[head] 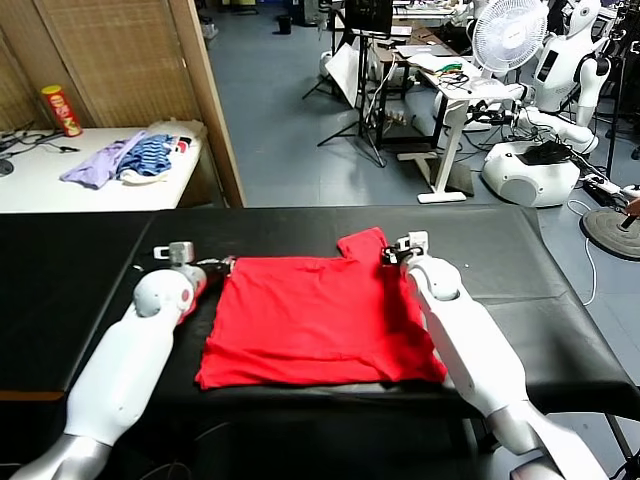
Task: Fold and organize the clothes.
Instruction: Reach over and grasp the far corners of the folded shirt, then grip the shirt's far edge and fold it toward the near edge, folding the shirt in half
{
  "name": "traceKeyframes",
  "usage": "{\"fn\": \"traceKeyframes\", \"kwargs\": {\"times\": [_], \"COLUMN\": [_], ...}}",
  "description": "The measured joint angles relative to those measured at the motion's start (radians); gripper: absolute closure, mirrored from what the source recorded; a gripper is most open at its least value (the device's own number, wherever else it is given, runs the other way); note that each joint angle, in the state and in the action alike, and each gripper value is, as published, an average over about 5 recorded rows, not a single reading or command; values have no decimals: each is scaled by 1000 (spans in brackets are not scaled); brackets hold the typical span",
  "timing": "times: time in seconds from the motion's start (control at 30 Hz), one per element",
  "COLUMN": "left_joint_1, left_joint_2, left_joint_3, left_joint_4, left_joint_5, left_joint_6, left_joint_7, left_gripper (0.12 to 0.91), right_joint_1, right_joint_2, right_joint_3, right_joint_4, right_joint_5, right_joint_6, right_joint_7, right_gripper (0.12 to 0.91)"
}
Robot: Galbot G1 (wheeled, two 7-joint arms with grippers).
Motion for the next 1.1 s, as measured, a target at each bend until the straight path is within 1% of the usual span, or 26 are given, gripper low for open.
{"fn": "traceKeyframes", "kwargs": {"times": [0.1, 0.23, 0.33, 0.43, 0.57, 0.7, 0.8, 0.9, 1.0, 1.1], "left_joint_1": [-9, -32, -54, -66, -51, 1, 66, 149, 243, 333], "left_joint_2": [-9, -25, -42, -55, -50, -21, 7, 39, 68, 90], "left_joint_3": [0, -2, -9, -20, -29, -48, -66, -89, -113, -136], "left_joint_4": [6, 26, 45, 50, 18, -67, -162, -265, -361, -446], "left_joint_5": [27, 83, 128, 151, 136, 90, 67, 56, 58, 71], "left_joint_6": [-35, -93, -127, -144, -134, -108, -88, -72, -64, -59], "left_joint_7": [5, 22, 24, 15, 5, -7, -14, -23, -28, -33], "left_gripper": [903, 903, 903, 903, 903, 903, 903, 903, 903, 903], "right_joint_1": [12, 23, 16, -3, -51, -127, -196, -263, -321, -373], "right_joint_2": [2, -2, -15, -39, -87, -144, -187, -222, -243, -252], "right_joint_3": [5, 15, 25, 36, 51, 71, 91, 111, 128, 137], "right_joint_4": [-13, -22, -8, 29, 116, 244, 347, 442, 527, 602], "right_joint_5": [-8, -7, 13, 42, 86, 125, 154, 186, 214, 220], "right_joint_6": [49, 93, 106, 93, 51, 5, -36, -78, -124, -172], "right_joint_7": [3, 3, -2, -13, -20, -9, 13, 43, 74, 96], "right_gripper": [903, 903, 903, 903, 903, 903, 903, 903, 903, 903]}}
